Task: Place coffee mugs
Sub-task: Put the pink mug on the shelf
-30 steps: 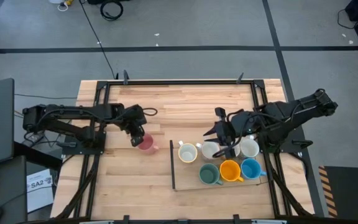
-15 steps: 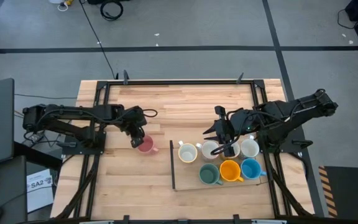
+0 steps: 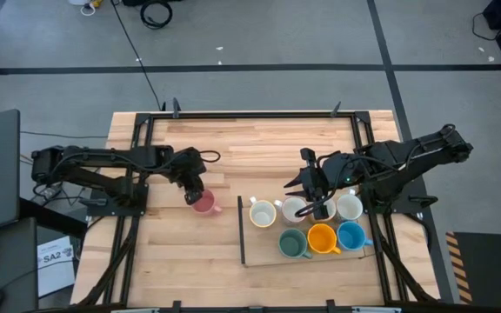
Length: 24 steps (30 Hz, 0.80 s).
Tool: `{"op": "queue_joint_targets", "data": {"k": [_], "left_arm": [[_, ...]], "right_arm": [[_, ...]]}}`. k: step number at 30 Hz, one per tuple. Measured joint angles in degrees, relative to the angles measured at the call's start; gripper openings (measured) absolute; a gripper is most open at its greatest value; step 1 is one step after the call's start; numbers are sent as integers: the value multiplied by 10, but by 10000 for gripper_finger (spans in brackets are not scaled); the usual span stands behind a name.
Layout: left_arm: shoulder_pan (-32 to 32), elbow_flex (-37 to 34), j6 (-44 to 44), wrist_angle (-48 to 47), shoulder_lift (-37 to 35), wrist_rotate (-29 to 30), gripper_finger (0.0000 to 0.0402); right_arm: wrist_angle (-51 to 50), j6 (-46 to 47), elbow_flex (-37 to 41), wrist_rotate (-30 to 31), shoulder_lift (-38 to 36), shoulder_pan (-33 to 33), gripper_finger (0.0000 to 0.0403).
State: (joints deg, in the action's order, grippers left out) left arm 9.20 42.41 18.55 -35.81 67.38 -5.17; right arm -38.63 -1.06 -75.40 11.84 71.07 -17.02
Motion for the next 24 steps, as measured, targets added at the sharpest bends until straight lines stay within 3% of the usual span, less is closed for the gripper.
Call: {"op": "queue_joint_targets", "data": {"k": [5, 13, 17, 24], "left_arm": [[0, 10, -3, 10, -22, -6, 166], [-8, 73, -32, -44, -98, -5, 167], [-34, 77, -32, -70, -164, 3, 167], [-111, 77, 22, -137, -273, 80, 167]], "right_arm": [[22, 1, 0, 0, 0, 1, 94], [156, 37, 0, -1, 19, 40, 94], [224, 41, 0, -56, 62, 83, 94], [313, 56, -43, -157, 175, 156, 94]]}}
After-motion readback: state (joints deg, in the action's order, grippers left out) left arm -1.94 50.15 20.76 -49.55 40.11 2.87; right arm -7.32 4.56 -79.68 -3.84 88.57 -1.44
